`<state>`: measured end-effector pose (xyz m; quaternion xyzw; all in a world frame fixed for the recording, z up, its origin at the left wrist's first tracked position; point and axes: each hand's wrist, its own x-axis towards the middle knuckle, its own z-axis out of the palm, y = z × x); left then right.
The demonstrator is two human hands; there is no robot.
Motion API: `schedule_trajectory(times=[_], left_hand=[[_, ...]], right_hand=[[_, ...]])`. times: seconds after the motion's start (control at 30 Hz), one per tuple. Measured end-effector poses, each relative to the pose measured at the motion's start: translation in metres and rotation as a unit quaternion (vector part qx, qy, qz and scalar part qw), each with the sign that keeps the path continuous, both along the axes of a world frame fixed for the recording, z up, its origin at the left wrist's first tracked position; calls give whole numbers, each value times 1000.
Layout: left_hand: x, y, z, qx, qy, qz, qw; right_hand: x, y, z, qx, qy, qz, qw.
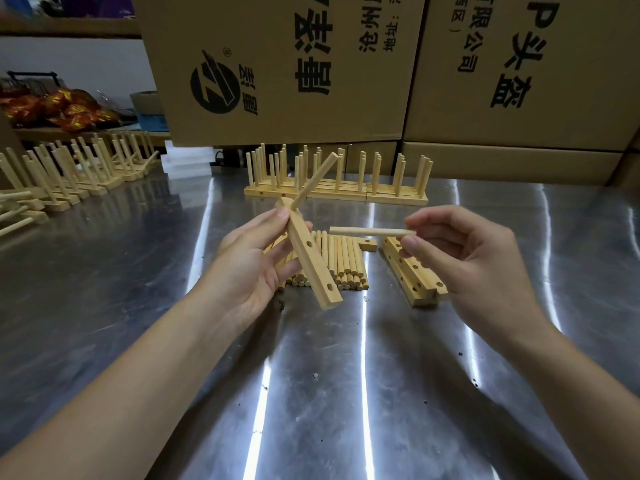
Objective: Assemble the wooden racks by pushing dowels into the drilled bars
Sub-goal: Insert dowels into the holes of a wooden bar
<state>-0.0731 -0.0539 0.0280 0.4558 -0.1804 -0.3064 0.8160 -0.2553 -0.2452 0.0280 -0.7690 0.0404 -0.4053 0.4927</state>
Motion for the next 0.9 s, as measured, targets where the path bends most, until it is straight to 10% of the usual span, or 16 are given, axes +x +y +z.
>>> schedule_trajectory(times=[0.9], left_hand=[[-2,-2,-5,29,-88,-7,996]], right_hand=[[-2,0,1,-130,47,-29,990]])
